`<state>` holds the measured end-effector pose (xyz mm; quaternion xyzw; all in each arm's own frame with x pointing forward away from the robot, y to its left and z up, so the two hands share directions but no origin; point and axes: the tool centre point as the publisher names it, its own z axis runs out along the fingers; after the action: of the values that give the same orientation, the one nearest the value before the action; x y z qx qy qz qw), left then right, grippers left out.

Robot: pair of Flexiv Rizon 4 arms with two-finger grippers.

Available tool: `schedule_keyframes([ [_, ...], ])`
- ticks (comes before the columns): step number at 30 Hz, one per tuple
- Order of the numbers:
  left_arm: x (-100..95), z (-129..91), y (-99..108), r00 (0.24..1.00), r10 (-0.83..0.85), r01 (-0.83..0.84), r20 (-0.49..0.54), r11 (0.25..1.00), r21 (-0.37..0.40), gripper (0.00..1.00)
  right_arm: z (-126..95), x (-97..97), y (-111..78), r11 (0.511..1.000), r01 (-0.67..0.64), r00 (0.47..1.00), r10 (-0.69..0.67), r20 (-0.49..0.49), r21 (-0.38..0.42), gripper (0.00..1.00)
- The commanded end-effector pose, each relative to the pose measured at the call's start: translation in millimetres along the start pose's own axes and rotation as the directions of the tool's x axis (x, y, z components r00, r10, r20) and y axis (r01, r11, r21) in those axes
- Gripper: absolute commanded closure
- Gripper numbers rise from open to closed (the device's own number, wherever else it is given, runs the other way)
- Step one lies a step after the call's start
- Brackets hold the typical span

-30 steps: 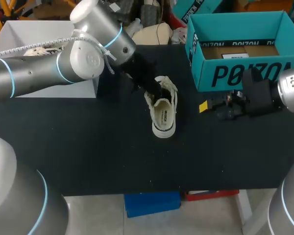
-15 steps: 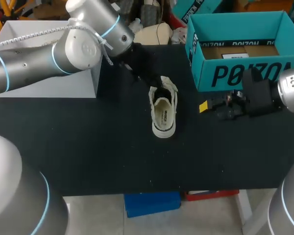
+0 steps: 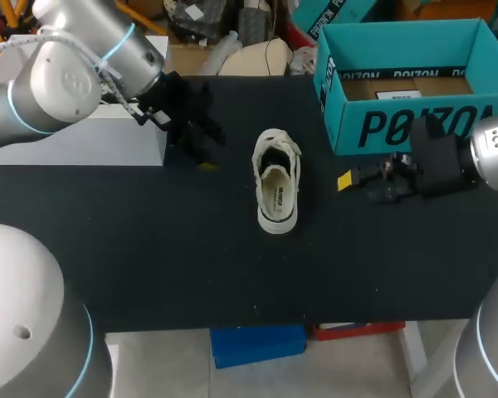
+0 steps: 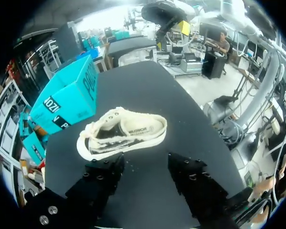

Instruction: Take the shoe out of the shoebox, open the shoe tongue, remove and reinsert the insole, then place the shoe into the shoebox

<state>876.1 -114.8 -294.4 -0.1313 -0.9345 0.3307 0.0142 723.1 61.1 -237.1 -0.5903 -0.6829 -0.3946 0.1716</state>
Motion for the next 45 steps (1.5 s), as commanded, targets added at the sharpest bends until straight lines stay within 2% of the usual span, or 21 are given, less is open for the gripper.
schedule_keyframes([
  [1, 50.4, -38, 20, 0.993, -0.036, 0.03, 0.11, 0.998, 0.055, 0.0, 1, 0.8, 0.7, 1.0, -0.001, 1.0, 0.001, 0.003, 0.002, 0.0],
  [9, 68.2, -52, 32, 0.991, -0.033, 0.019, 0.13, 0.993, 0.114, 0.0, 1, 0.8, 0.7, 1.0, -0.001, 1.0, 0.001, 0.003, 0.002, 0.0],
  [15, 64.1, -62, 34, 0.986, -0.01, -0.008, 0.169, 0.994, 0.11, 0.0, 1, 0.8, 0.7, 1.0, -0.001, 1.0, 0.001, 0.003, 0.002, 0.0],
  [45, 64.1, -62, 34, 0.986, -0.01, -0.008, 0.169, 0.994, 0.11, 0.0, 1, 0.8, 0.7, 1.0, -0.001, 1.0, 0.001, 0.003, 0.002, 0.0],
])
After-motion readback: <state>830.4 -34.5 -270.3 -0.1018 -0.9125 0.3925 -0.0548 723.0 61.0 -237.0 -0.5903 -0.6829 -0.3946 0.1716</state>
